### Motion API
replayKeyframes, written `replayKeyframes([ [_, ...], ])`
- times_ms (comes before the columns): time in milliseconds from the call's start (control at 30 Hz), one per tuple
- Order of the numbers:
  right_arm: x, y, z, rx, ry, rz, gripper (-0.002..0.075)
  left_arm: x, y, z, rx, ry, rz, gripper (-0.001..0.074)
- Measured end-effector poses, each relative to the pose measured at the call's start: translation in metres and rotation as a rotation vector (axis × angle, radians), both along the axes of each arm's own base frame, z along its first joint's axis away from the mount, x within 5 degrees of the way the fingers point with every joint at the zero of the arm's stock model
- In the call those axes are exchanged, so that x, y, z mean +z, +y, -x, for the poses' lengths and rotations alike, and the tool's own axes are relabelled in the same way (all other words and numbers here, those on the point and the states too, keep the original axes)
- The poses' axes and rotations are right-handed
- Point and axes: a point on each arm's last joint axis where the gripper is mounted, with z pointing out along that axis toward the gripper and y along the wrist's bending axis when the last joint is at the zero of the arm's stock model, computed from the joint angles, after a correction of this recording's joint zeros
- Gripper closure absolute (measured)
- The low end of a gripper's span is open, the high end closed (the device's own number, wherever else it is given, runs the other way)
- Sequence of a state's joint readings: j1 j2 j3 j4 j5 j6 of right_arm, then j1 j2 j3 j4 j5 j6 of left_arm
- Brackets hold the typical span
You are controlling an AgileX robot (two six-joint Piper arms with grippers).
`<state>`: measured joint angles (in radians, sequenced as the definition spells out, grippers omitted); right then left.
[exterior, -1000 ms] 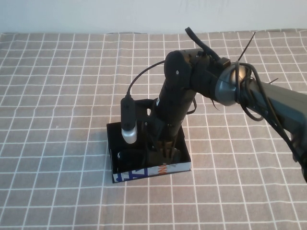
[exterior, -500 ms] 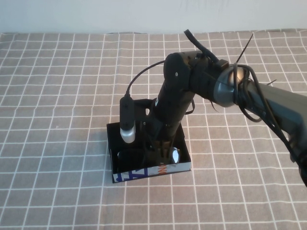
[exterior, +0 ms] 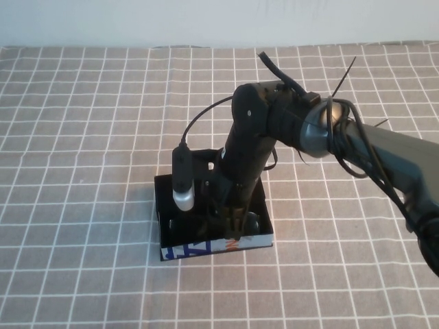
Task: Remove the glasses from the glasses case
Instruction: Pick up the glasses from the glasses case, then place the glasses on the table
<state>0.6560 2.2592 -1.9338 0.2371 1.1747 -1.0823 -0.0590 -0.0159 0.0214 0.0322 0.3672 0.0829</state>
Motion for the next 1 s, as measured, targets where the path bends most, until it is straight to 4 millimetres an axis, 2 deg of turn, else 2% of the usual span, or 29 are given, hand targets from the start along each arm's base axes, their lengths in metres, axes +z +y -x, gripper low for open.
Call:
replayKeyframes([
  [67, 0.004, 0.000, 0.001, 0.006, 0.010, 0.000, 0.0623, 0.000, 0.000, 0.000, 0.000, 0.000, 0.000, 0.0739],
  [133, 0.013, 0.000, 0.001, 0.009, -0.001, -0.008, 0.0679, 0.000, 0.000, 0.000, 0.000, 0.000, 0.000, 0.0740],
  [300, 0.046, 0.003, -0.004, -0.042, -0.063, -0.061, 0.0682, 0.000, 0.000, 0.000, 0.000, 0.000, 0.000, 0.0739],
  [433, 0.088, -0.001, -0.002, -0.160, -0.116, -0.113, 0.0683, 0.000, 0.000, 0.000, 0.000, 0.000, 0.000, 0.0739],
  [600, 0.129, -0.022, 0.001, -0.423, -0.183, -0.091, 0.0682, 0.000, 0.000, 0.000, 0.000, 0.000, 0.000, 0.0739],
  [733, 0.153, -0.052, -0.005, -0.670, -0.146, -0.145, 0.0683, 0.000, 0.000, 0.000, 0.000, 0.000, 0.000, 0.0740],
  [800, 0.161, -0.069, -0.007, -0.765, -0.099, -0.178, 0.0683, 0.000, 0.000, 0.000, 0.000, 0.000, 0.000, 0.0740],
  [867, 0.159, -0.089, -0.008, -0.861, -0.030, -0.189, 0.0683, 0.000, 0.000, 0.000, 0.000, 0.000, 0.000, 0.0739],
  [1000, 0.131, -0.120, -0.004, -1.003, 0.102, -0.114, 0.0683, 0.000, 0.000, 0.000, 0.000, 0.000, 0.000, 0.0739],
])
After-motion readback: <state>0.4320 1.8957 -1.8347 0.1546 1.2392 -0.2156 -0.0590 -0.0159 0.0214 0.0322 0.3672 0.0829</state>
